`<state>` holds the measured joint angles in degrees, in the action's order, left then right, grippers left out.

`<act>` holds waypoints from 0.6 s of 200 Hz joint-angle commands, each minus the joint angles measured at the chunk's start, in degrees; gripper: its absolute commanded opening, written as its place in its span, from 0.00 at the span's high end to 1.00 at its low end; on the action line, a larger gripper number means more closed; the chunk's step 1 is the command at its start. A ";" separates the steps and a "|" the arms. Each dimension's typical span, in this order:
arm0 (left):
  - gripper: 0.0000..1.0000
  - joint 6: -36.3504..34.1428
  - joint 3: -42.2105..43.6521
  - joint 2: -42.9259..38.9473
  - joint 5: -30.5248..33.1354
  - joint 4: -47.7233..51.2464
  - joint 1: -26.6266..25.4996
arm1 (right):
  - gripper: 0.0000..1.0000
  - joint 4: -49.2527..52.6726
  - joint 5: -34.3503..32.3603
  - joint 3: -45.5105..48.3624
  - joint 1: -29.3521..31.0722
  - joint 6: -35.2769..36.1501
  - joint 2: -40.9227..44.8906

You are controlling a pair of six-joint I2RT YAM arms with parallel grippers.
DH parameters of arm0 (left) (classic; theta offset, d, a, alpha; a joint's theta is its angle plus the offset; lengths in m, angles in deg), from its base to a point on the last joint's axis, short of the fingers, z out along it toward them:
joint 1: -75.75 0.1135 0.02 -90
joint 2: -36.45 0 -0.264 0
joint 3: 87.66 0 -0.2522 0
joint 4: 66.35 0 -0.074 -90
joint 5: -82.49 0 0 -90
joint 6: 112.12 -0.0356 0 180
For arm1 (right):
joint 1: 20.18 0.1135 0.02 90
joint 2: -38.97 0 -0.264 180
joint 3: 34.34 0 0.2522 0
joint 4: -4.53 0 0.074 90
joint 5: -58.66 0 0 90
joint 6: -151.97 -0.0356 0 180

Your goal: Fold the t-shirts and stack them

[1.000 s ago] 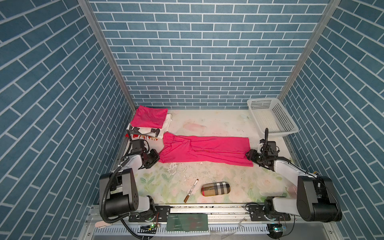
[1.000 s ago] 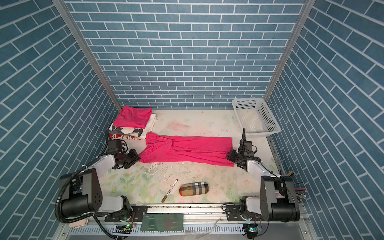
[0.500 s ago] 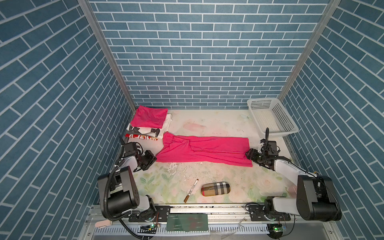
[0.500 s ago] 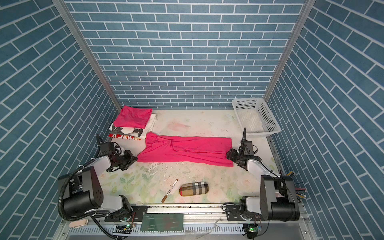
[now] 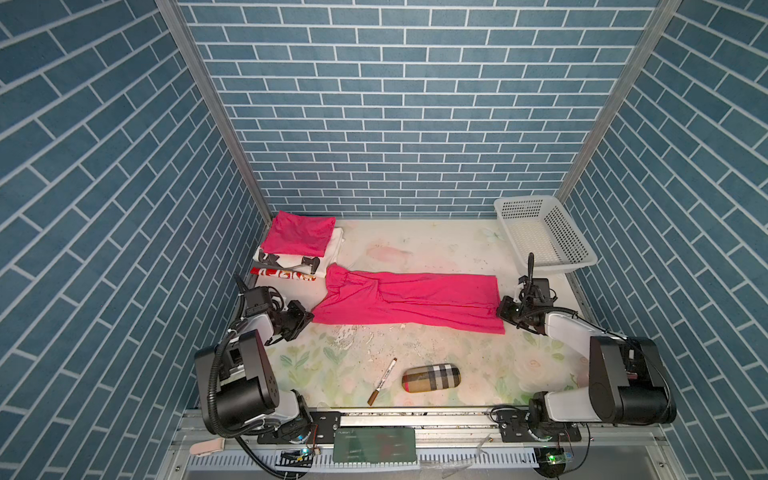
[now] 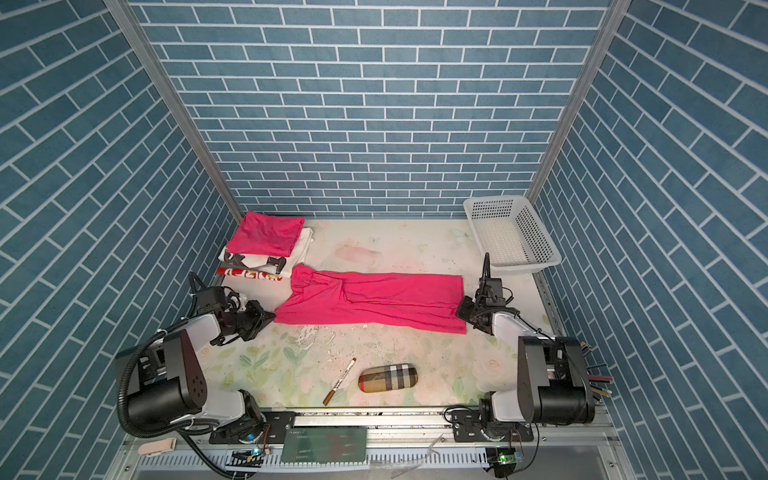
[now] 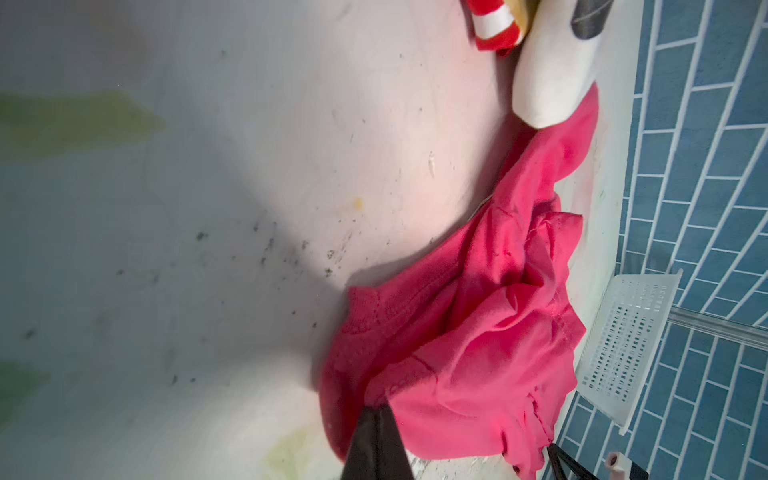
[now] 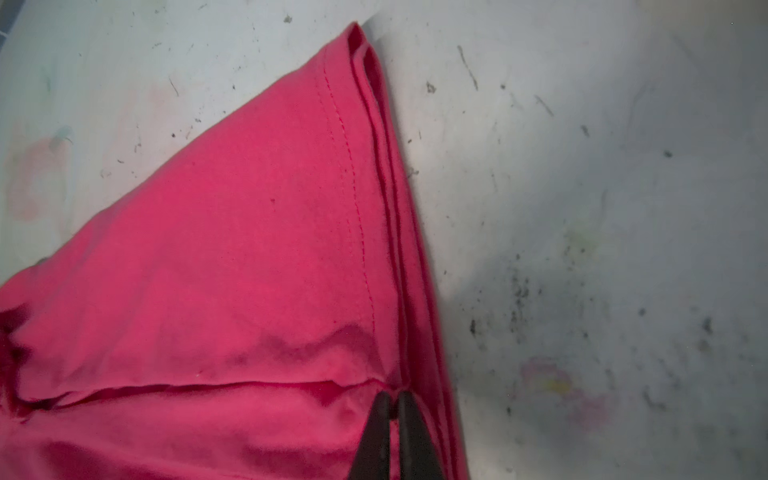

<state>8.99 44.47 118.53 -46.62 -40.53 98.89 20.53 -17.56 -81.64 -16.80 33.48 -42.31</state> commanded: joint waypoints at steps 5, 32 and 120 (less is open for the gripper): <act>1.00 -0.14 0.70 0.58 -0.94 -1.16 0.90 | 1.00 0.24 -2.96 -2.77 -0.33 0.55 -1.84; 1.00 -0.15 0.71 0.89 -0.78 -0.85 1.63 | 1.00 0.58 -5.12 -5.47 -0.91 0.87 -3.79; 1.00 0.74 1.41 1.56 -3.38 -1.32 5.21 | 0.73 1.51 -4.20 -6.09 -1.59 1.07 -4.84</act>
<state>9.34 44.80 119.82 -49.02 -40.79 103.28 20.45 -21.23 -87.96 -17.94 33.89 -48.80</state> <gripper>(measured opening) 0.049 0.164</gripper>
